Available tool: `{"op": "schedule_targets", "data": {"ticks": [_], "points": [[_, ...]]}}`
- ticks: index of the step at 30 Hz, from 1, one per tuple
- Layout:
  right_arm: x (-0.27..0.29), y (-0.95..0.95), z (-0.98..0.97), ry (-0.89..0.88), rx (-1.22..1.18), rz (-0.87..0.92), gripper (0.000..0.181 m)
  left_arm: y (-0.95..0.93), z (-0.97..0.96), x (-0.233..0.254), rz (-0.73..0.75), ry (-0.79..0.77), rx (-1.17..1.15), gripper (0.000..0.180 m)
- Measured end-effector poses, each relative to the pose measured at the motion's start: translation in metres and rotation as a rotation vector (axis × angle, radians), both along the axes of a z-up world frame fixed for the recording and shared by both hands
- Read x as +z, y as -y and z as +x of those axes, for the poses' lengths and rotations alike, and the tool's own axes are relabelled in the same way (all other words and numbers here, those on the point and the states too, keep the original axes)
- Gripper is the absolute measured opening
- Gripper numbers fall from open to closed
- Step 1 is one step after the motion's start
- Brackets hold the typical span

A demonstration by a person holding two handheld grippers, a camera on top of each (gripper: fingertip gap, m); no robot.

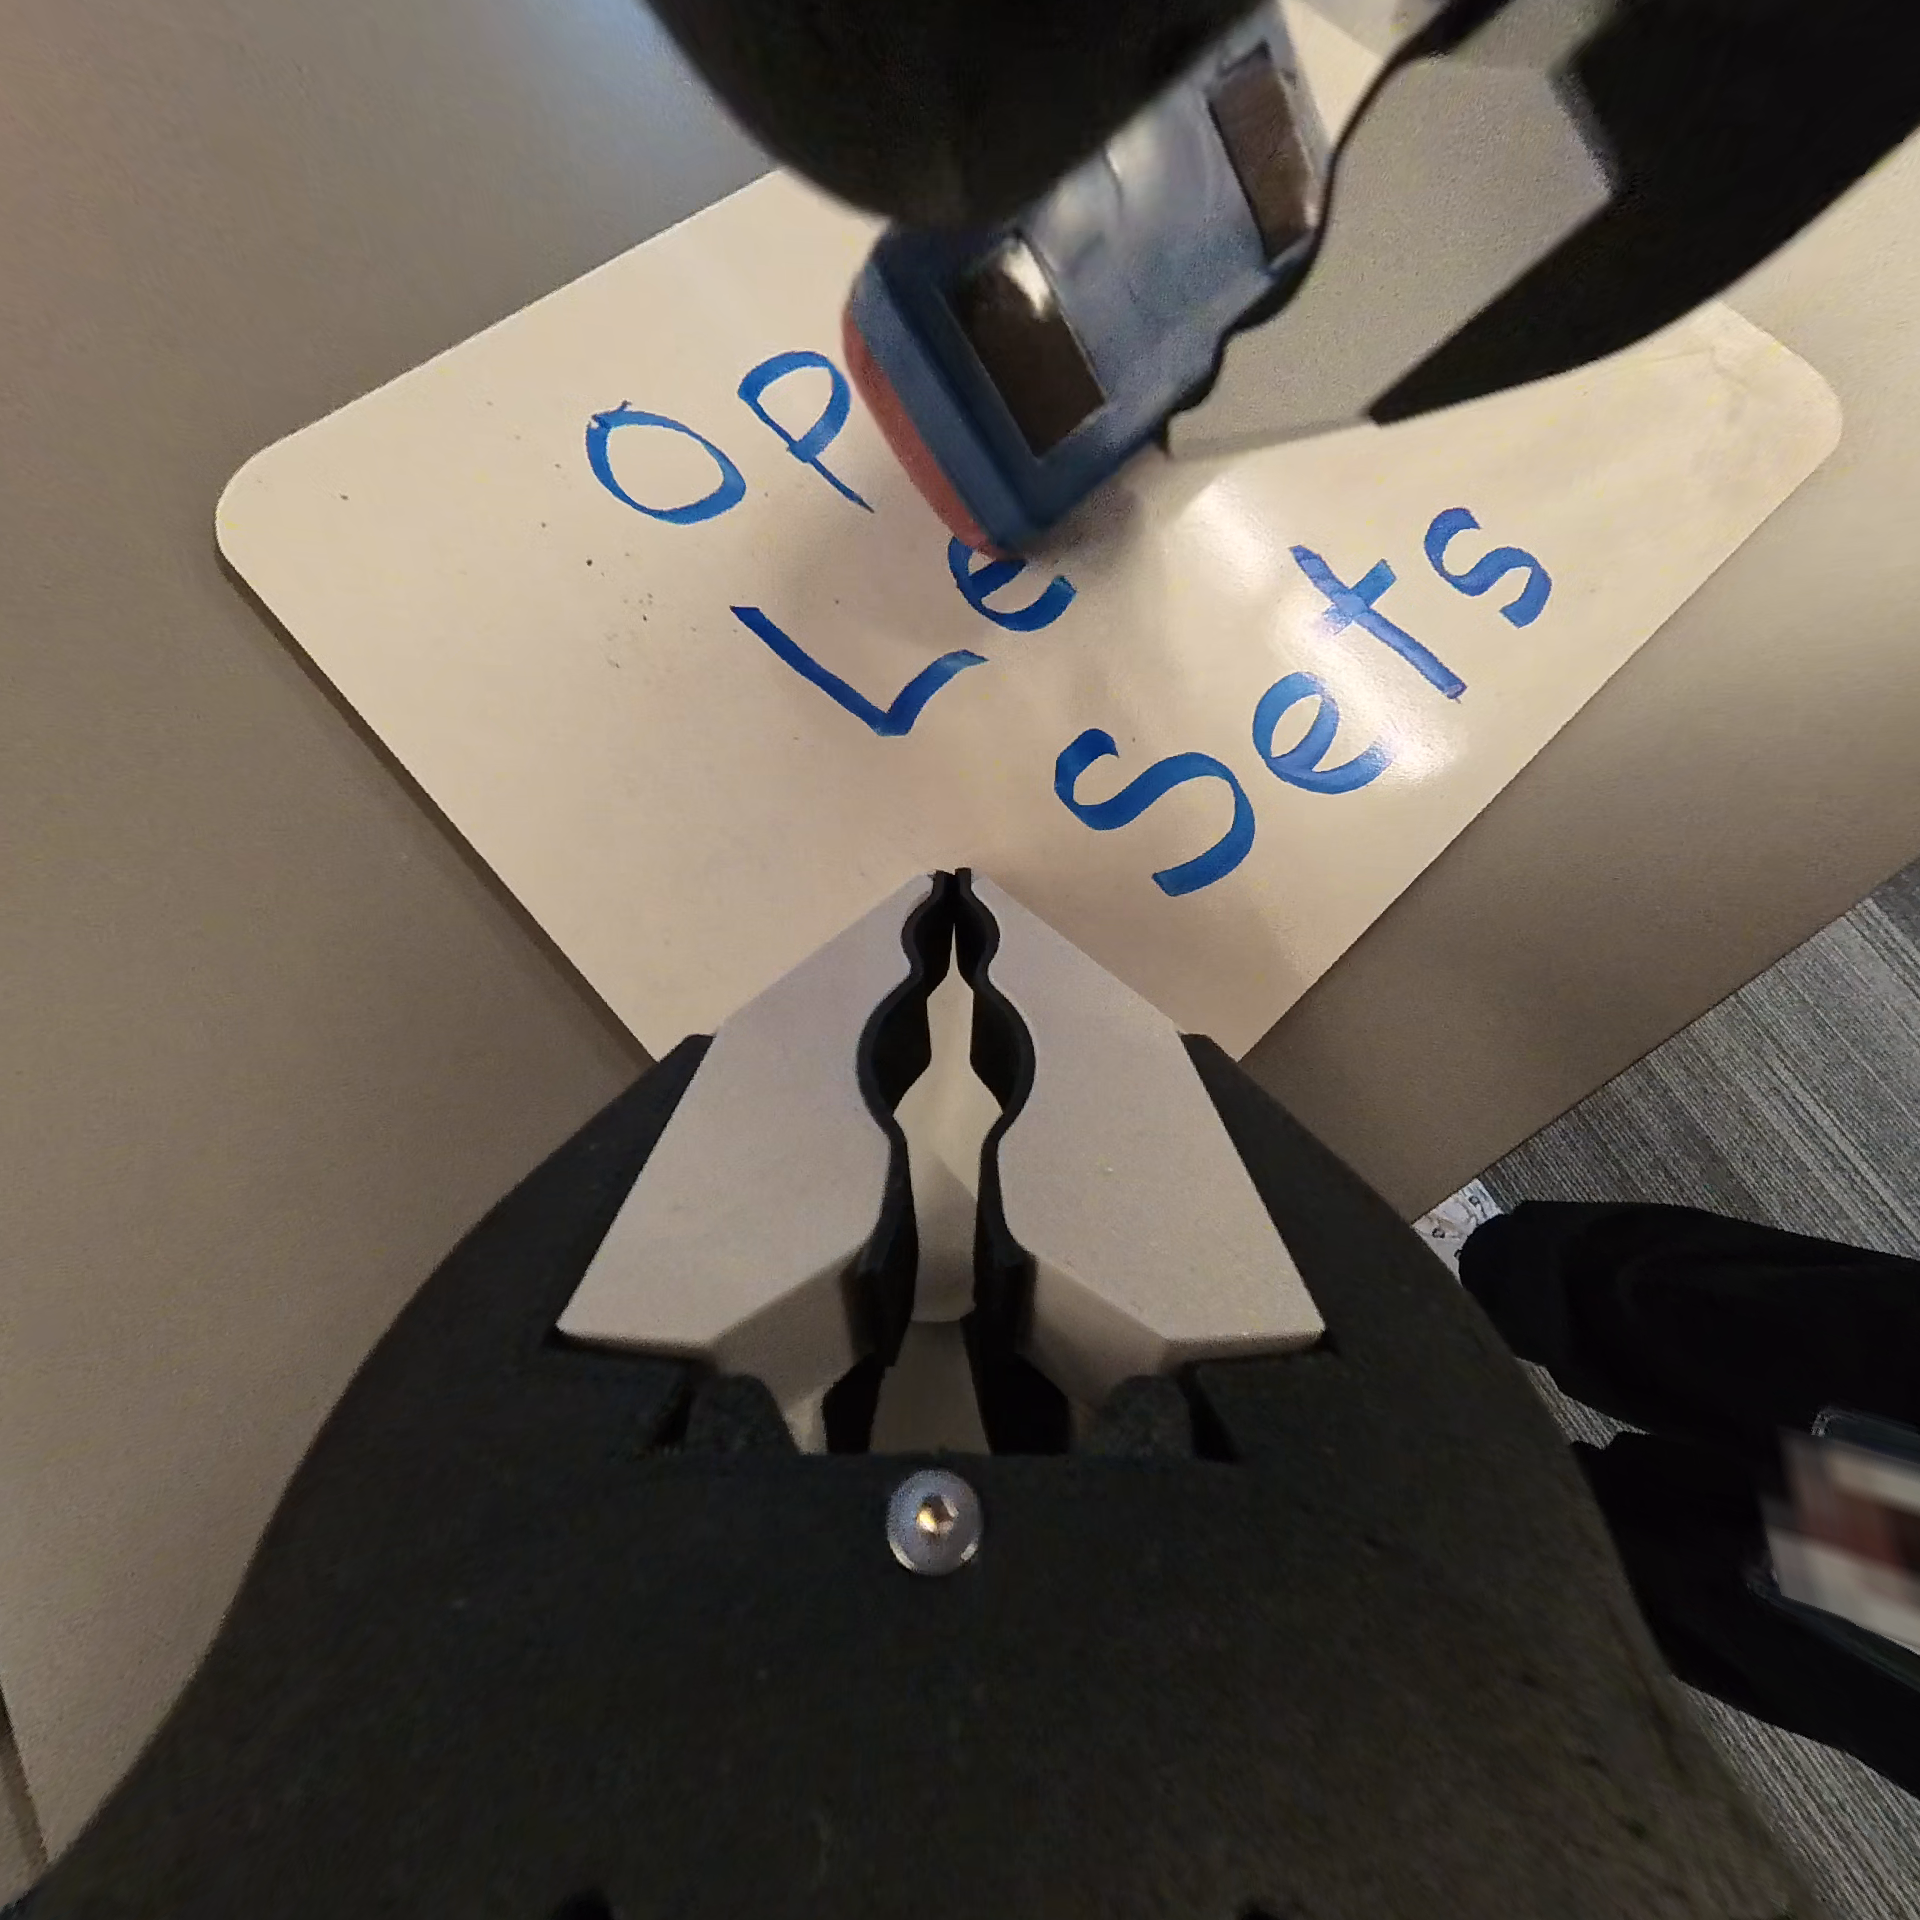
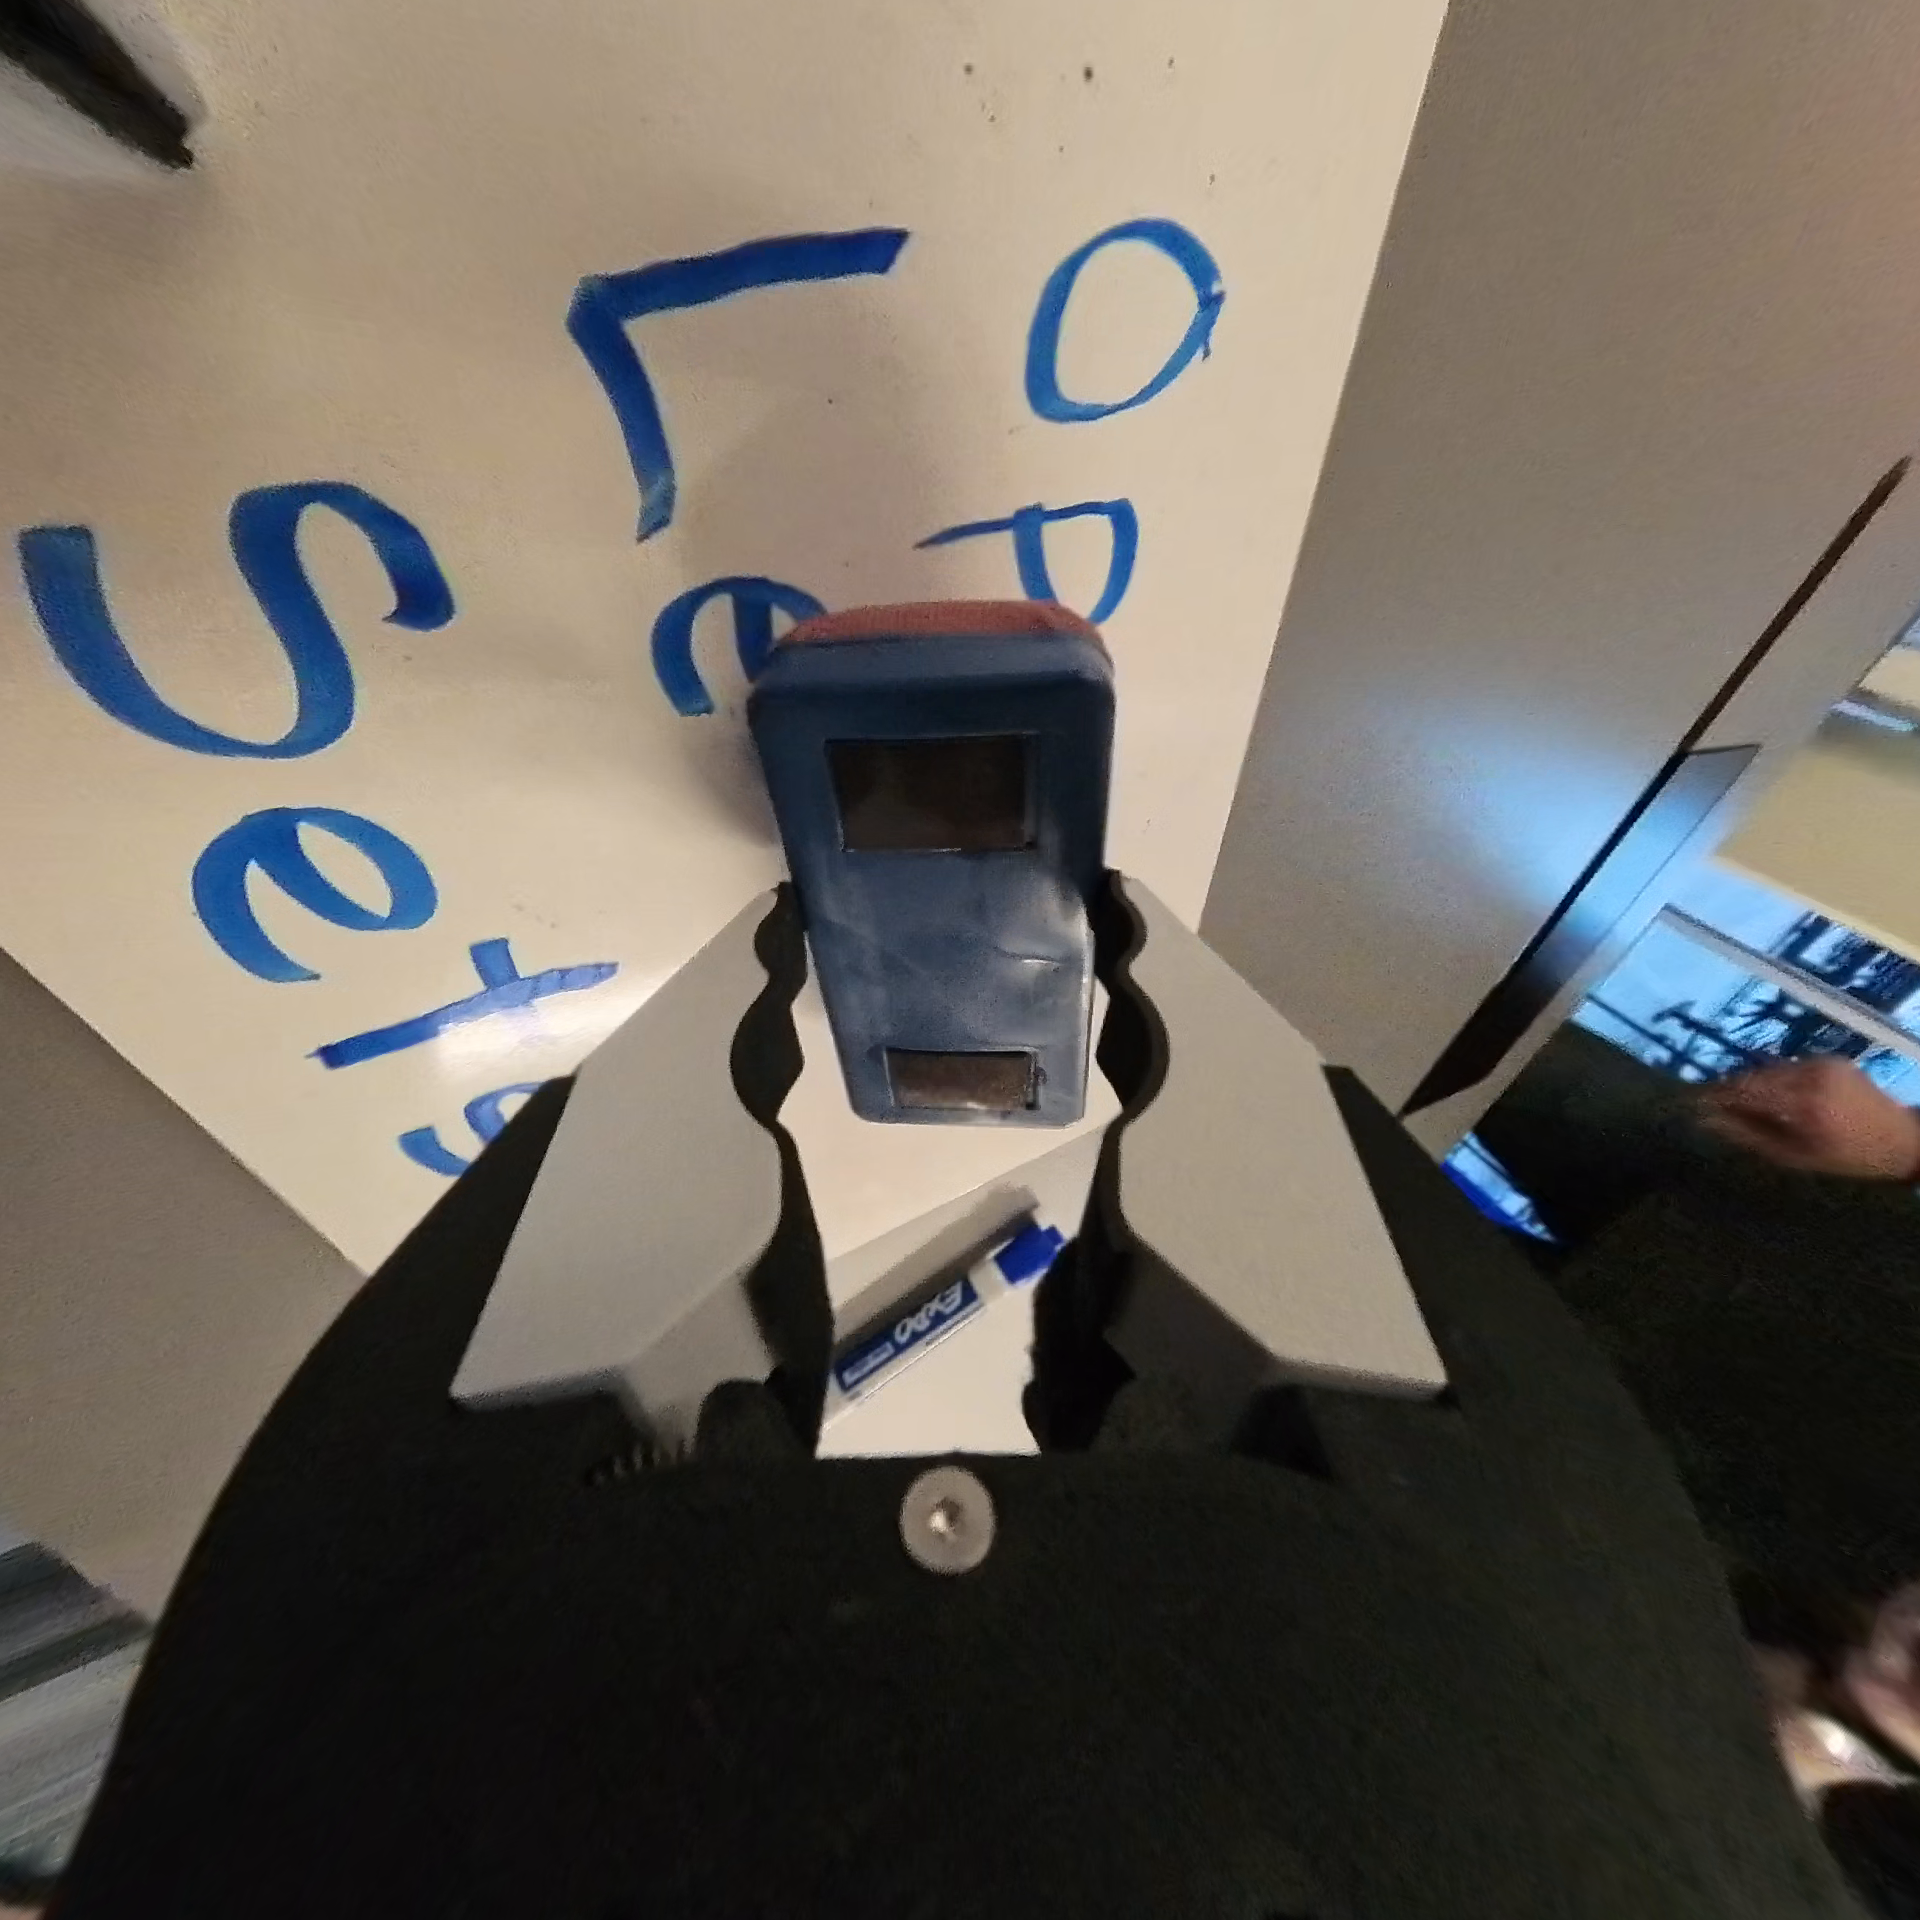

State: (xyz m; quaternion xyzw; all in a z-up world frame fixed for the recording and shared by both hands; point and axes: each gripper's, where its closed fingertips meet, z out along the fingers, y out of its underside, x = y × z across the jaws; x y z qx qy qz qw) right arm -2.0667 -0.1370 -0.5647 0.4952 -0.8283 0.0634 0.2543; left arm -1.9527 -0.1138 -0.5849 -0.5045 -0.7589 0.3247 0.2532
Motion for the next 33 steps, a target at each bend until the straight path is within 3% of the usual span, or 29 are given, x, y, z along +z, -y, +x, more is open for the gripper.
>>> {"op": "schedule_targets", "data": {"ticks": [4,6,12,22,33], "points": [[0.000,-0.014,0.009,-0.057,0.086,0.006,0.056,0.000,0.000,0.000,-0.001,-0.003,-0.002,0.000],[0.002,-0.012,0.005,0.003,0.012,0.046,0.056,0.000,0.000,0.000,0.002,-0.001,0.000,0.000],[0.069,-0.015,-0.026,0.166,-0.153,-0.056,0.055,0.000,0.000,0.000,0.002,-0.012,0.015,0.000],[0.019,-0.010,-0.010,0.165,-0.180,-0.070,0.056,0.000,-0.001,0.000,0.011,-0.015,0.025,0.000],[0.000,-0.003,0.005,-0.011,-0.079,-0.049,0.056,0.000,-0.001,0.000,-0.007,-0.013,0.019,0.000]]}}
